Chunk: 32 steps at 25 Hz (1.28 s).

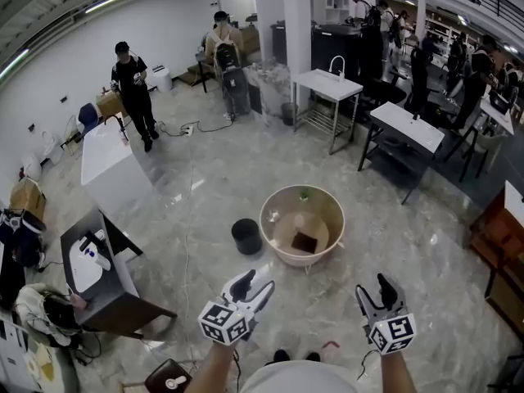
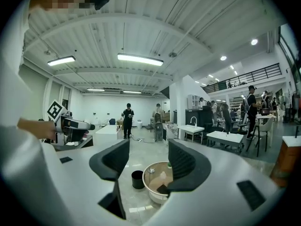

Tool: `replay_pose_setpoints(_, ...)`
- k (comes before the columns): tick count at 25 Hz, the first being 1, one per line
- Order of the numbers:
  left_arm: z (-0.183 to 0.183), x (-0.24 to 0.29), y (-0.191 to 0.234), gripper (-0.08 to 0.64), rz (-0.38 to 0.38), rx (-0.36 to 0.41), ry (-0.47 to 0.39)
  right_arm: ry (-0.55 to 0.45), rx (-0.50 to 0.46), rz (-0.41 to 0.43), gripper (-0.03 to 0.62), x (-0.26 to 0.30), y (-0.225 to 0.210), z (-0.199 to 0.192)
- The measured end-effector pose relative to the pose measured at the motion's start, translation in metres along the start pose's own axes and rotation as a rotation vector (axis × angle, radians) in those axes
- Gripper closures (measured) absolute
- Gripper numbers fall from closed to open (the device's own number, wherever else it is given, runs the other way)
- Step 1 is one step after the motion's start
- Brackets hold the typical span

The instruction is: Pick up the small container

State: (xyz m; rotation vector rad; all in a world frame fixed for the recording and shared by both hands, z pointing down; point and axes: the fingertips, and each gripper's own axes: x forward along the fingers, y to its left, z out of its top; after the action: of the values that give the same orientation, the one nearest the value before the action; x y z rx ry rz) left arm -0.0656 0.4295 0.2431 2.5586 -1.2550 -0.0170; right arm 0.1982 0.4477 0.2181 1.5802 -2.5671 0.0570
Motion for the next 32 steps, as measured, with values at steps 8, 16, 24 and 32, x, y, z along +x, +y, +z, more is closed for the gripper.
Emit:
replay_pose_setpoints(8,-0.009,-0.007,0.009,0.145,-0.03,-0.017,0.02,0.01,0.027,-0.005,0.23,0.005,0.015,-0.004)
replay_pose_setpoints(16,-0.012,-0.014,0.026,0.146,-0.029,-0.031,0.025,0.031,0.033,-0.015,0.215,0.011,0.03,-0.011)
replay_pose_setpoints(24,-0.018,-0.011,0.041,0.158,-0.031,-0.041,0.038,0.046,0.017,-0.002,0.215,0.027,0.033,-0.015)
replay_pose_setpoints(32,-0.022,0.011,0.061,0.158,-0.017,-0.057,0.057,0.07,0.043,0.012,0.216,0.06,0.02,-0.025)
